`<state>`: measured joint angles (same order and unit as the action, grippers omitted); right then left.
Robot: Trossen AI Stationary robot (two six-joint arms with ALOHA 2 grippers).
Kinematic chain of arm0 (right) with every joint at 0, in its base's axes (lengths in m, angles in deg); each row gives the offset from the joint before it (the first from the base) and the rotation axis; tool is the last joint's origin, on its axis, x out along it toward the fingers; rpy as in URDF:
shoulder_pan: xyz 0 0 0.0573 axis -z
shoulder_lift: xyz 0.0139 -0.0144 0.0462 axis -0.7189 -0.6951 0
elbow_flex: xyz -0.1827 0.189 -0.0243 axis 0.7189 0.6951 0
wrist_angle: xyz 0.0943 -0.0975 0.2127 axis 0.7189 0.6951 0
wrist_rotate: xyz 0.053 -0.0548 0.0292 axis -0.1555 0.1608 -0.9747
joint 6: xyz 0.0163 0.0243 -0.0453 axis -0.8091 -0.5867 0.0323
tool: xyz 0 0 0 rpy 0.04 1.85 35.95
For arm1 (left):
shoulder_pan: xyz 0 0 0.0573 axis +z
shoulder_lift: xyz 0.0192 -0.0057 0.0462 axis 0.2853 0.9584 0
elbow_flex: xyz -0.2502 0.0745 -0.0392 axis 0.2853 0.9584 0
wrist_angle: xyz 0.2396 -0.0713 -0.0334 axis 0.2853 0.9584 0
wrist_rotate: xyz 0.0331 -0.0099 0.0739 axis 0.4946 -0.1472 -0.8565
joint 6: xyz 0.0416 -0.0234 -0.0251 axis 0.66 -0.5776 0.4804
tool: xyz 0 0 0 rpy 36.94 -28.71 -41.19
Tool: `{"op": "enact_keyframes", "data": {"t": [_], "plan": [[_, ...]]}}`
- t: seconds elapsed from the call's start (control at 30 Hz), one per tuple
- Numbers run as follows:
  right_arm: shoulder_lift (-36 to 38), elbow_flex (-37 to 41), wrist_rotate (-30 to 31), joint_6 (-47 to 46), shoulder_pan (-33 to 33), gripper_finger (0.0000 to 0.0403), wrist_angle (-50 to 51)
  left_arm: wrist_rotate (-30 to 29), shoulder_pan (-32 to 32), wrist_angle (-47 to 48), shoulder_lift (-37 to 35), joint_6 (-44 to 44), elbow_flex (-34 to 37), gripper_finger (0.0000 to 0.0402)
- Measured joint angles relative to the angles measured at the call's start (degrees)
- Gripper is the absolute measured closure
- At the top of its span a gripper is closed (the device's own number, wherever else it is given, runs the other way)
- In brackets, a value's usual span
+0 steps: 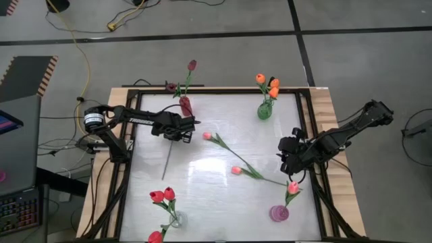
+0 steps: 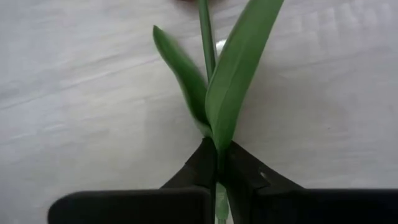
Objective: Sort flowers into vase by color
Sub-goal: Put the dark red flower into the red vase
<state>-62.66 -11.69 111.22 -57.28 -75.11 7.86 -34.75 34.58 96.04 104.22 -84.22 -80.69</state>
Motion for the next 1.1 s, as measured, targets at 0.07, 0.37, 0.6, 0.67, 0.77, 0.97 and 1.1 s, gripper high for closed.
{"op": "enact_keyframes", "data": {"t": [0.07,0.37,0.6,0.67,0.77,0.97,1.1], "plan": [[0.00,0.00,0.02,-0.02,0.00,0.0207,-0.02,0.02,0.00,-0.04,0.00,0.79,-0.14,0.0398],[0.01,0.00,0.02,-0.02,0.00,0.0207,-0.01,-0.46,-1.92,-2.77,0.18,5.58,-2.59,0.0401],[0.00,0.00,0.04,-0.02,0.00,0.0207,-0.02,0.35,-4.49,-6.02,0.12,13.77,-6.46,0.0401],[0.00,0.00,0.04,-0.03,-0.01,0.0207,-0.02,1.50,-5.27,-7.72,0.10,17.12,-7.68,0.0401],[0.00,0.00,0.04,-0.04,-0.02,0.0207,-0.04,2.82,-6.45,-9.20,0.04,21.17,-9.61,0.0401],[0.00,0.00,0.04,-0.04,0.00,0.0207,-0.04,3.64,-8.17,-11.43,0.00,28.33,-13.99,0.0401],[0.00,0.00,0.04,-0.04,-0.01,0.0207,-0.04,4.81,-8.66,-12.61,-0.02,34.68,-17.62,0.0401]]}}
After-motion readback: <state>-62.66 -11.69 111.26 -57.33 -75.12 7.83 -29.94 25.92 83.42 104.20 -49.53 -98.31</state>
